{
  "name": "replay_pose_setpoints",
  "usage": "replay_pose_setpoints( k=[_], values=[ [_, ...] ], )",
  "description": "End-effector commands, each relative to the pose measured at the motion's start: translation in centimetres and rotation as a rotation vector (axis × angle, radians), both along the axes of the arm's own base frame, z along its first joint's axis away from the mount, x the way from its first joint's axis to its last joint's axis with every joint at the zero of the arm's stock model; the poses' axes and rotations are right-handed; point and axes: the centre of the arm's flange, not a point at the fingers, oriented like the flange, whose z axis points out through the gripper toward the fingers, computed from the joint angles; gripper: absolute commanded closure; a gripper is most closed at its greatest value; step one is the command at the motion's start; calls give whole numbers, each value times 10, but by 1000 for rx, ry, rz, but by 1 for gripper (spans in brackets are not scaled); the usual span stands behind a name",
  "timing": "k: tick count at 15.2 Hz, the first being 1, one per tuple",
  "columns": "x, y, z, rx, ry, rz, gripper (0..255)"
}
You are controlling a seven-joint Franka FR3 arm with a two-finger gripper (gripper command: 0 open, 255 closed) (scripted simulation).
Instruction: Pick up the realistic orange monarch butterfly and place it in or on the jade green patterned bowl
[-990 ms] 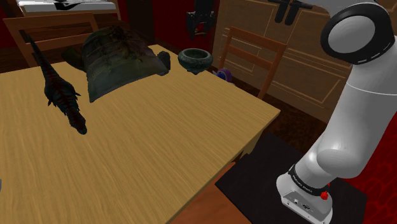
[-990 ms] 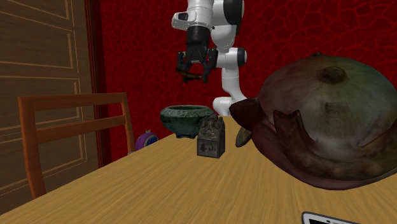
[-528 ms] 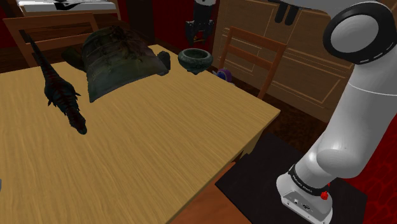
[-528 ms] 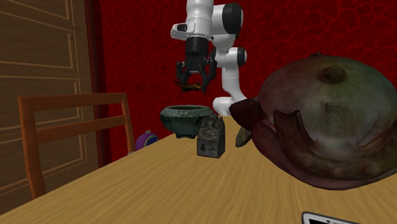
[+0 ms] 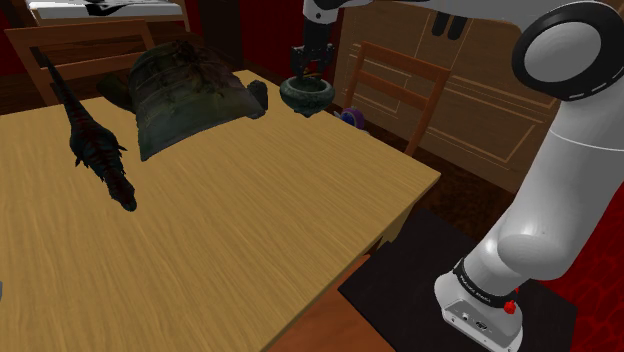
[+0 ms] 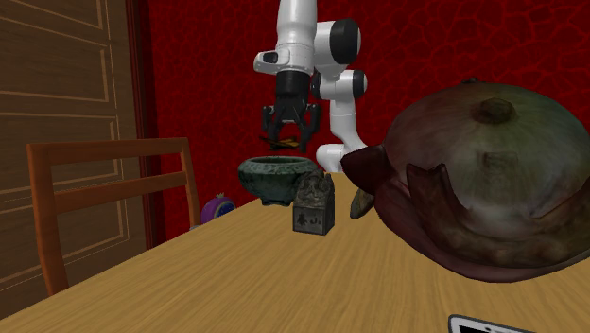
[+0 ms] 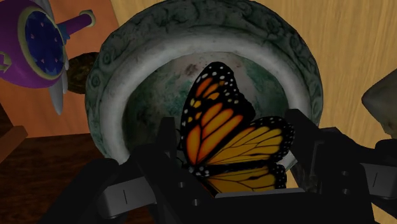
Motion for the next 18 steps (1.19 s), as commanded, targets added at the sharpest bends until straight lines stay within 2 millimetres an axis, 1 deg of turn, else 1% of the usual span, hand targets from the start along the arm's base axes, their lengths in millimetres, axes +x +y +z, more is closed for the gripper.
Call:
replay_pose_setpoints(
  k=[1, 5, 6, 11, 14, 15, 18],
  values=[
    [0, 0, -1, 0, 0, 0, 255],
    [0, 0, -1, 0, 0, 0, 255],
    [0, 0, -1, 0, 0, 0, 0],
    [0, 0, -1, 0, 0, 0, 0],
    [-6, 1, 39, 0, 0, 0, 0],
    [-7, 1, 49, 0, 0, 0, 0],
    [-7, 1, 49, 0, 0, 0, 0]
  ],
)
